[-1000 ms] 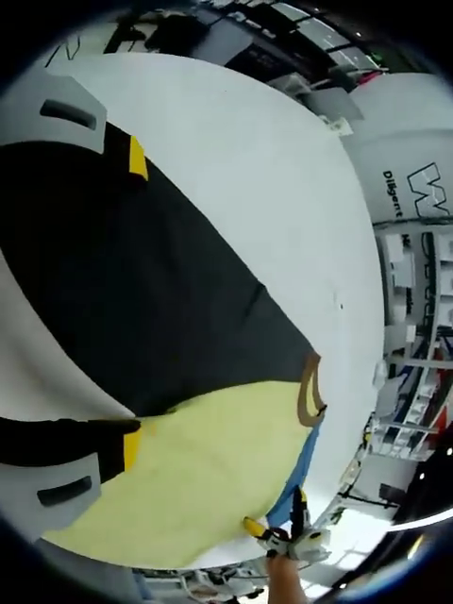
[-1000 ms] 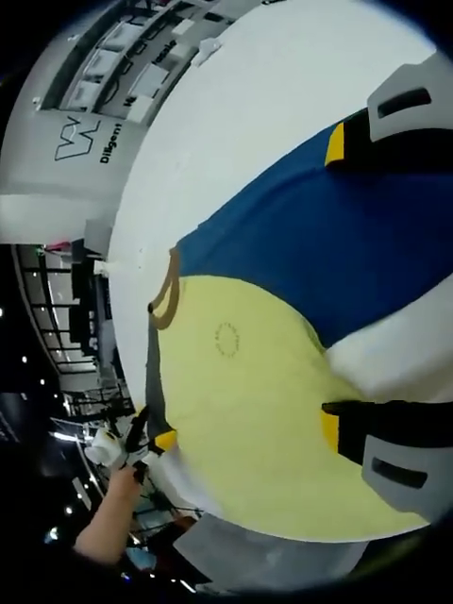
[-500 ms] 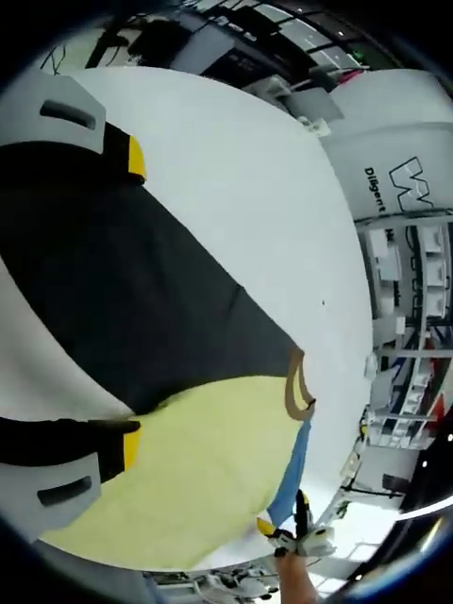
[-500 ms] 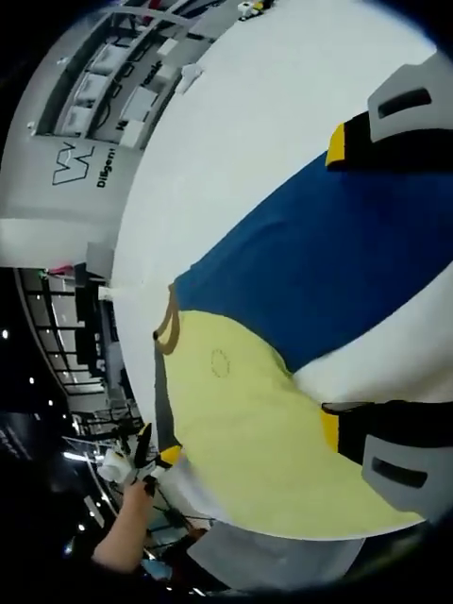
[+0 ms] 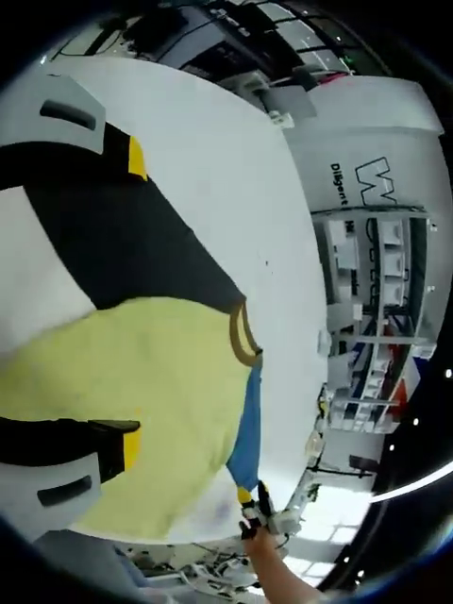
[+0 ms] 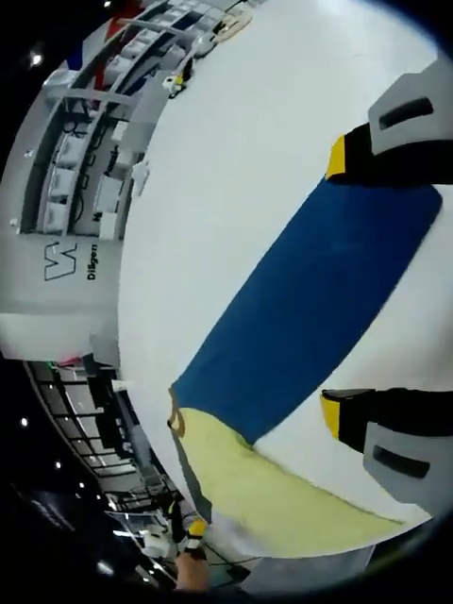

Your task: Fold the garment on the visible template until the final outline fits inside the template.

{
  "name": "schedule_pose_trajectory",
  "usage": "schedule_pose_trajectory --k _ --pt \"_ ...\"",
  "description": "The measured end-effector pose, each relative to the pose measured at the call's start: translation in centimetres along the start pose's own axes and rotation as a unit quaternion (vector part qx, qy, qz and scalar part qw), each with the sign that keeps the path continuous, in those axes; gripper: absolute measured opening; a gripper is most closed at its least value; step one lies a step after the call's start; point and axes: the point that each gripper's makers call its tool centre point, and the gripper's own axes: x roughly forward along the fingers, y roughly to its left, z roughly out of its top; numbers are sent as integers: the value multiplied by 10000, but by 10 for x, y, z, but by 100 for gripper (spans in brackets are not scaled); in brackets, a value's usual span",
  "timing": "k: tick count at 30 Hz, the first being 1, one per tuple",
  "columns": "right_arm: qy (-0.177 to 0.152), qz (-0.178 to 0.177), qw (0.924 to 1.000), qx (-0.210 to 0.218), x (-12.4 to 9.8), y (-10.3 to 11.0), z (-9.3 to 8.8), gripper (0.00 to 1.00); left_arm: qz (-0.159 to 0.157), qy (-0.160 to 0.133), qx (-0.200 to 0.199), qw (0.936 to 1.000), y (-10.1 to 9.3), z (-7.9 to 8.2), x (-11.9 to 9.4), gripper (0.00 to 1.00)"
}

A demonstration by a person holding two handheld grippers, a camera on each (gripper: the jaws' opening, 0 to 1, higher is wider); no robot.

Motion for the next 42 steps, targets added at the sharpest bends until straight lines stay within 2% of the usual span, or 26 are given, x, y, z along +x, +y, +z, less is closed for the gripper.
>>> schedule_pose_trajectory --k 2,6,9,10,12,14,16,18,20,22,25,26,28,31,36,40,42 --pt "-81 -180 9995 262 -7 -8 -2 79 -32 -53 -43 10000 -10 0 -2 99" --pt "-95 -402 9978 509 -15 -22 -9 73 -47 -142 2 9999 -26 3 -7 99" --pt "-112 -537 9956 756 -20 -31 -16 66 -51 -230 12 9997 -39 6 -12 99" --pt "-67 -631 9945 836 -22 -35 -21 63 -50 -247 29 9997 -42 6 -13 99" --pt "-44 -833 9920 946 -27 -46 -27 50 -61 -242 32 9997 -49 5 -15 99" --pt "-94 -937 9870 1303 -31 -48 -31 41 -105 -230 -3 9997 -59 2 -17 99" --pt "-48 -1082 9846 1372 -35 -52 -37 34 -183 -178 -8 9997 -71 -2 -18 99" --pt "-188 -1083 9789 1724 -35 -52 -37 30 -220 -144 43 9996 -81 -5 -21 99" --pt "-171 -1187 9786 1671 -37 -55 -41 26 -272 -117 46 9996 -89 -7 -23 99" --pt "-204 -1243 9754 1810 -39 -56 -42 22 -283 -119 58 9995 -94 -8 -26 99" --pt "-6 -1300 9824 1338 -40 -50 -44 17 -308 -97 76 9995 -100 -10 -29 98" --pt "28 -1383 9824 1254 -41 -52 -46 15 -302 -89 70 9995 -102 -11 -30 98" --pt "-70 -1366 9808 1389 -41 -49 -46 13 -298 -86 55 9995 -104 -12 -32 98" --pt "-146 -1441 9802 1347 -41 -50 -47 8 -301 -57 50 9995 -110 -14 -35 98" --pt "-132 -1475 9790 1398 -42 -52 -50 0 -255 -44 14 9997 -111 -17 -42 97" --pt "-80 -1408 9799 1409 -41 -50 -47 0 -224 -60 4 9997 -112 -17 -46 96" --pt "-133 -1442 9779 1504 -43 -52 -44 0 -224 -69 -12 9997 -113 -18 -48 96"
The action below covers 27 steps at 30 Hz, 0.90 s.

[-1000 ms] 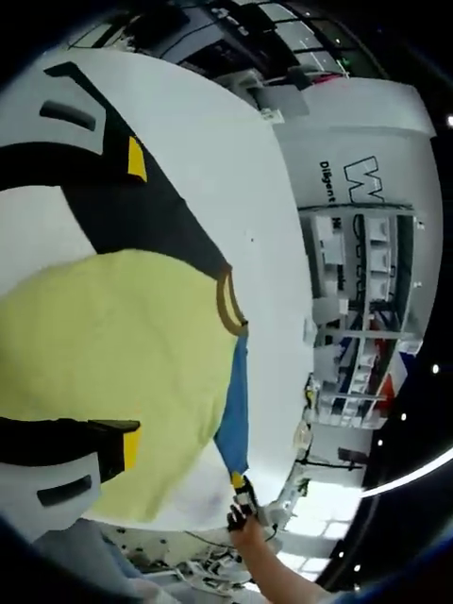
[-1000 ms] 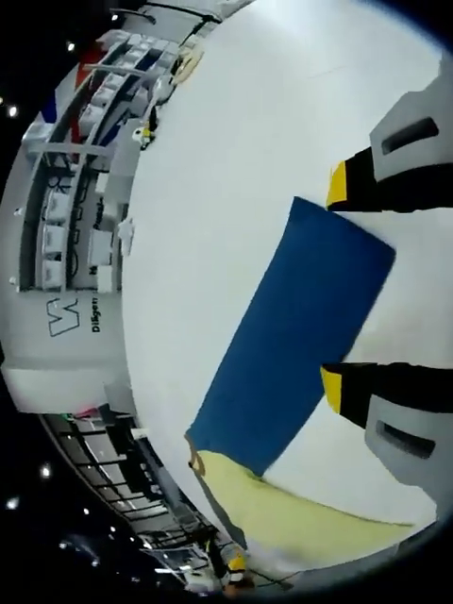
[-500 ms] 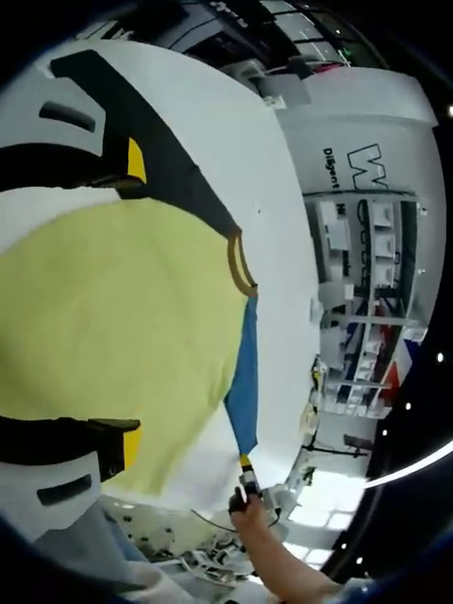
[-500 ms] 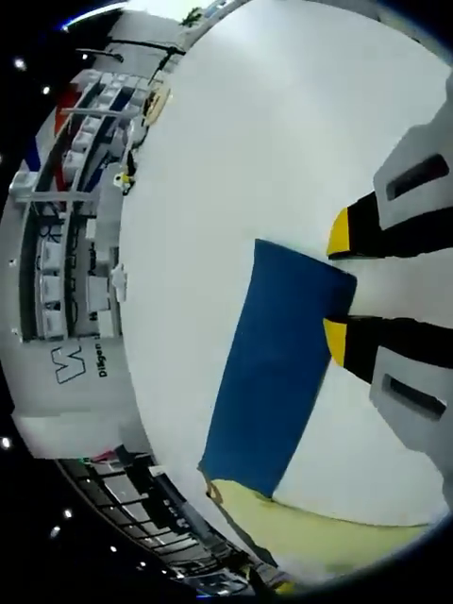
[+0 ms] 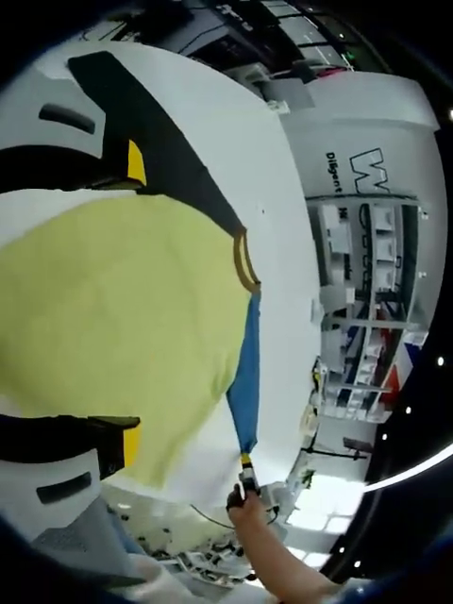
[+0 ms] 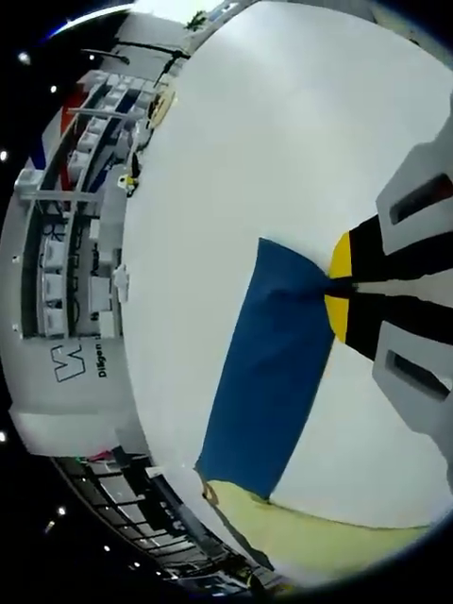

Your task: Fold the garment on the visible template until the final outline fits inside the template.

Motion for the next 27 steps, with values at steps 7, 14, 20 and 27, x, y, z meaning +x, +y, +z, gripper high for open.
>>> schedule_pose_trajectory --k 7,14,20,27 --pt "-352 -20 9992 -180 -11 5 37 0 -106 -22 -49 9999 -11 -4 -1 99" --pt "-1039 217 9919 -691 -25 39 112 0 -175 -157 -141 9996 -19 -2 -1 99" --pt "-1483 643 9801 -1153 -35 92 167 0 -221 -246 -146 9993 -19 -2 -3 99" --pt "-1782 1235 9643 -1520 -40 161 202 0 -270 -315 -274 9988 -20 -7 -5 99"
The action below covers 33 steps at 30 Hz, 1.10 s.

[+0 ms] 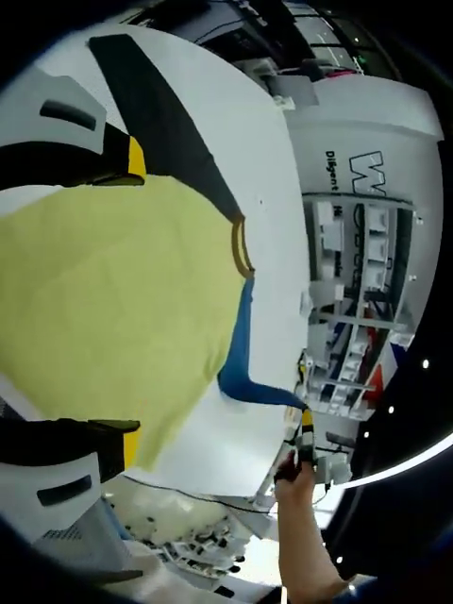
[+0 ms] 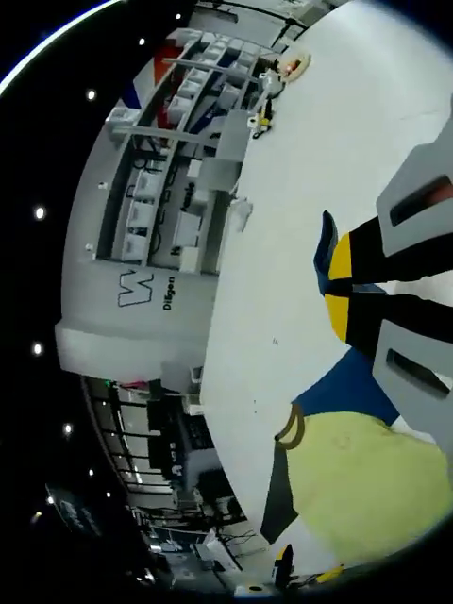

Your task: Fold the garment on the visible template until the final outline fits inside the template.

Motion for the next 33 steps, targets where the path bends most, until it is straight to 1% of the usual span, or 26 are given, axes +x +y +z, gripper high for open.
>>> schedule_pose_trajectory --k 2,4,5,7,11,12,18,24,26,28,29,33 --pt "-32 194 9996 -181 7 16 8 0 2 -5 -8 10000 0 -1 -1 99" --pt "-92 413 9989 -210 16 36 16 0 15 -30 -5 10000 1 -2 -2 99" --pt "-127 532 9980 -304 21 49 21 0 20 -39 -20 10000 3 -2 -3 99" --pt "-158 768 9964 -331 31 69 26 0 41 -42 -36 10000 5 -3 -6 99" --pt "-184 1103 9928 -420 46 109 33 0 101 -68 -111 9999 11 -4 -10 99" --pt "-183 1174 9920 -421 53 111 33 0 104 -67 -112 9999 12 -4 -10 99" --pt "-117 1683 9842 -537 72 167 30 0 133 -31 -102 9999 15 -8 -14 99" --pt "-23 2047 9766 -658 83 209 21 0 149 11 -122 9998 18 -13 -15 99" --pt "3 2131 9739 -777 86 220 19 0 155 19 -129 9998 19 -13 -16 99" --pt "38 2208 9725 -743 89 231 16 0 161 37 -128 9998 19 -15 -15 99" --pt "55 2263 9707 -807 91 238 14 0 164 37 -134 9998 20 -15 -16 99" --pt "101 2377 9676 -843 98 258 9 0 189 58 -156 9997 21 -17 -17 99"
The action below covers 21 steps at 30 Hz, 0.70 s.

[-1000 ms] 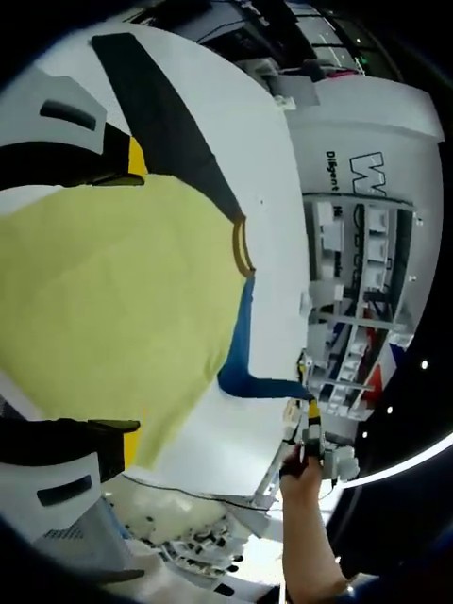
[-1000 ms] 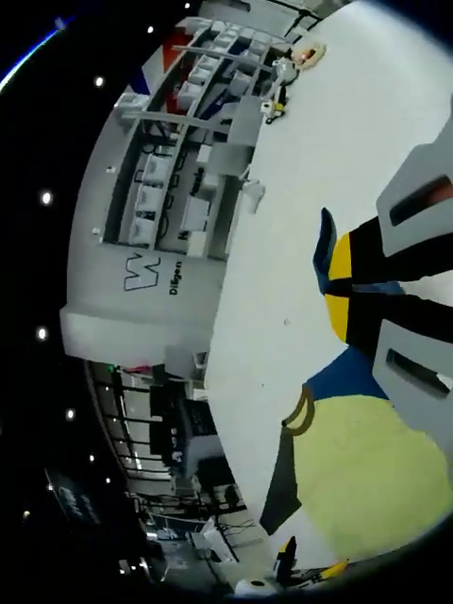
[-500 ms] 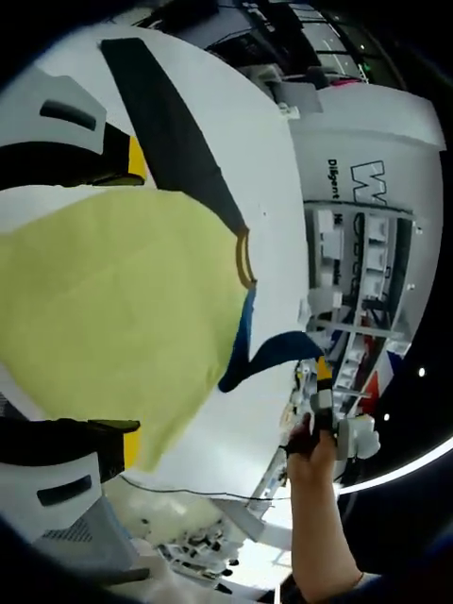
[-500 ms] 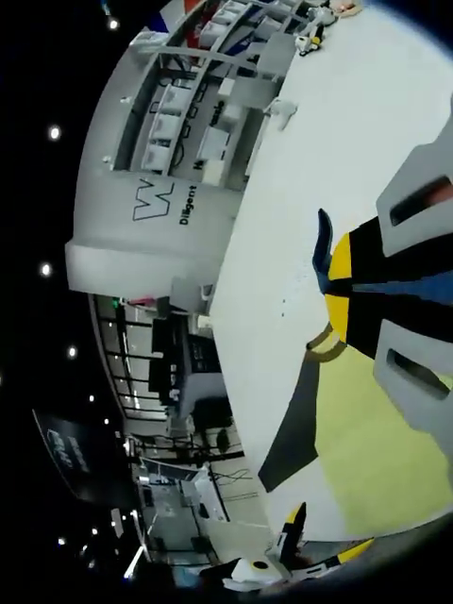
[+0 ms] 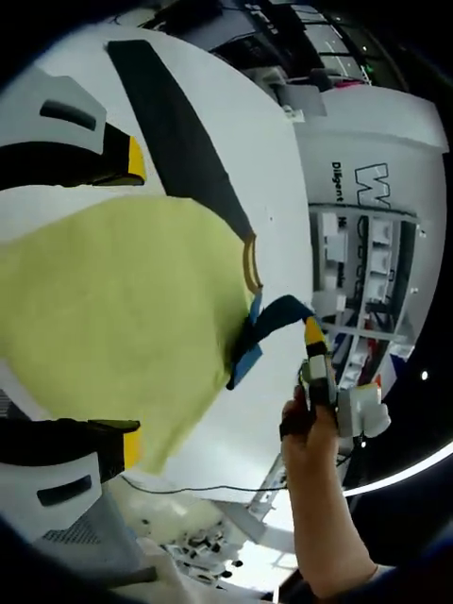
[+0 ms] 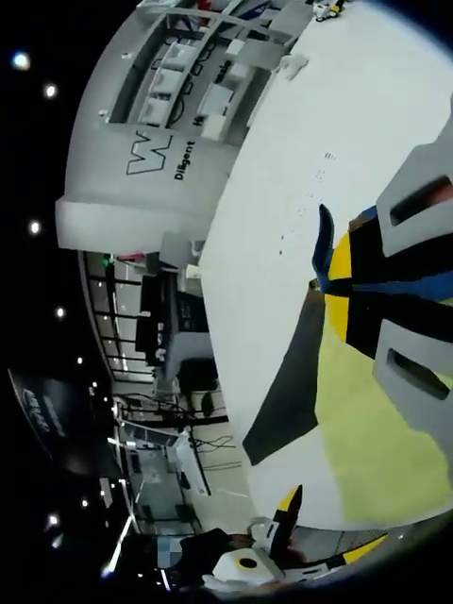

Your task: Fold the garment on the visible template until the final outline fits inside the template.

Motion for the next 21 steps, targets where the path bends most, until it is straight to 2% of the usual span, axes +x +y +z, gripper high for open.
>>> schedule_pose_trajectory --k 10,21 --pt "190 245 9994 -121 30 33 -11 0 44 112 -17 9999 4 -8 -3 99" --pt "425 493 9974 -300 50 60 -24 0 103 176 -68 9998 8 -13 -5 99"
